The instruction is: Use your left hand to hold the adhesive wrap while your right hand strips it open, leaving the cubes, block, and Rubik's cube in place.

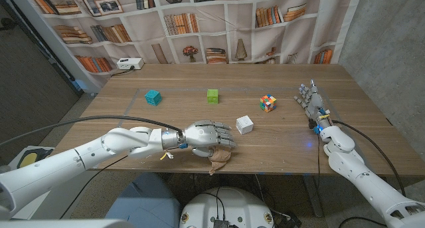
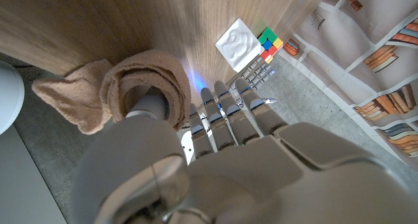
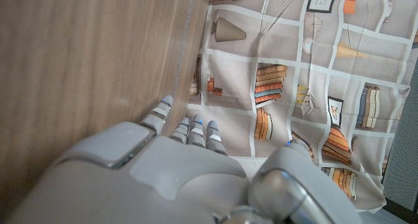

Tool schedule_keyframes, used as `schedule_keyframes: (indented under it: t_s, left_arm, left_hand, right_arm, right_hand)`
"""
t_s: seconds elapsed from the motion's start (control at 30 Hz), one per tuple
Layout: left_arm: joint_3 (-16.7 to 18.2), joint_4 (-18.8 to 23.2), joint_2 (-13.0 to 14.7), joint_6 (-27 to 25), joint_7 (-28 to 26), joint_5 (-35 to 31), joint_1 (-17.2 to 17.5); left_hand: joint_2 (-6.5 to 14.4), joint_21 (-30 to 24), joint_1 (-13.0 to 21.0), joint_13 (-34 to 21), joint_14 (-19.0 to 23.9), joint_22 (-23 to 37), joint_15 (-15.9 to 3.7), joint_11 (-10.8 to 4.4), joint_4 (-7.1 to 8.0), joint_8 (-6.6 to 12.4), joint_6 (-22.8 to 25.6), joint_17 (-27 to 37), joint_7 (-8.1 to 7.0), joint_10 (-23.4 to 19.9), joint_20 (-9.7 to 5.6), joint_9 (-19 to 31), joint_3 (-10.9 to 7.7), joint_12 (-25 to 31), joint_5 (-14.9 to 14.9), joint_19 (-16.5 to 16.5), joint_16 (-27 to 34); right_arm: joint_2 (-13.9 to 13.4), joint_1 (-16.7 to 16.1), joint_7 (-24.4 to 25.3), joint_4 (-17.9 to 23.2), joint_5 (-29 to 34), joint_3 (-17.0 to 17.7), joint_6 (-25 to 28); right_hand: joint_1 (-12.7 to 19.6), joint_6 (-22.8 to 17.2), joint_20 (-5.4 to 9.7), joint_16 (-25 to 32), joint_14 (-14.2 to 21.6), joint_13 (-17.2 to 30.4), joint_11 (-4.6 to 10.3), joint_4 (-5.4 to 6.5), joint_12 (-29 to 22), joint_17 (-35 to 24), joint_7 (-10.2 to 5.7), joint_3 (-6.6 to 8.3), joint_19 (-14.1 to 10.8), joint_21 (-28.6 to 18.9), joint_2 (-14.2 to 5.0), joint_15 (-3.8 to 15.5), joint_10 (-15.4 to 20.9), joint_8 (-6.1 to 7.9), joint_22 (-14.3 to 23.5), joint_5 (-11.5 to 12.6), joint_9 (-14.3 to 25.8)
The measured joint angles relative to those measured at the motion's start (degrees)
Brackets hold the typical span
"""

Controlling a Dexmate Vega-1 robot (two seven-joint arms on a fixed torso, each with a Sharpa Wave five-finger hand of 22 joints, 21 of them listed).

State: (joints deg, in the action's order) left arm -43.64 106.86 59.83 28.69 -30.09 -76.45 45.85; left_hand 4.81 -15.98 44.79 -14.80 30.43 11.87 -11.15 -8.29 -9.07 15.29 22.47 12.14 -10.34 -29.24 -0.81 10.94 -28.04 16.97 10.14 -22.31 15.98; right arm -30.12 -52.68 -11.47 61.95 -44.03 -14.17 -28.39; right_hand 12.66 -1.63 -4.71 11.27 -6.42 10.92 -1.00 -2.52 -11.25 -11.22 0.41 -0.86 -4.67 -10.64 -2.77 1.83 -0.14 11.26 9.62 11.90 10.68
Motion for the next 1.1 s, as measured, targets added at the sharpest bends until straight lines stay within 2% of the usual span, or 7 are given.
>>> schedule_keyframes:
  t_s: [0.2,0.33,1.1]
  left_arm:
    - [-0.14,-0.04,-0.07,0.05,0.31,-0.02,-0.12]
    - [-0.40,-0.14,-0.18,0.06,0.49,-0.02,-0.25]
    - [-1.07,-0.94,-0.40,0.07,1.22,0.58,0.13]
  left_hand:
    - [0.00,0.00,0.00,0.00,0.15,0.00,0.14,0.16,0.00,0.44,1.99,0.00,0.16,-1.42,0.31,0.00,0.00,0.37,0.00,-0.31,0.00]
    - [0.00,0.00,0.00,-0.26,0.82,0.28,-0.21,-0.32,0.00,1.10,4.18,0.00,0.32,-3.13,0.31,0.00,0.00,0.88,0.00,-0.31,0.00]
    - [-0.53,-0.40,-0.53,-0.79,2.46,0.28,-0.41,-0.20,0.15,1.51,6.98,-0.01,0.37,-4.86,0.62,0.01,-0.16,1.33,0.00,0.01,0.44]
  right_arm:
    - [0.28,0.25,-0.12,-0.58,-0.01,0.04,-0.28]
    - [0.41,0.44,-0.33,-0.89,-0.04,0.05,-0.57]
    - [0.88,1.22,-0.69,-1.97,0.25,-0.34,-0.97]
  right_hand:
    - [0.00,-0.01,0.00,0.00,0.00,0.00,0.31,0.00,0.00,0.00,-0.01,0.00,0.00,0.00,0.00,0.00,0.31,0.00,0.00,0.00,0.00]
    - [0.00,-0.01,0.00,0.41,0.45,0.00,0.31,-0.16,0.00,0.00,-0.01,0.16,0.00,0.00,0.00,0.03,0.31,0.00,0.00,0.00,0.00]
    - [0.00,-0.31,0.00,0.44,0.73,0.00,0.31,-0.16,0.00,0.00,-0.31,0.16,0.00,0.00,0.00,0.32,0.31,0.00,0.00,0.00,0.00]
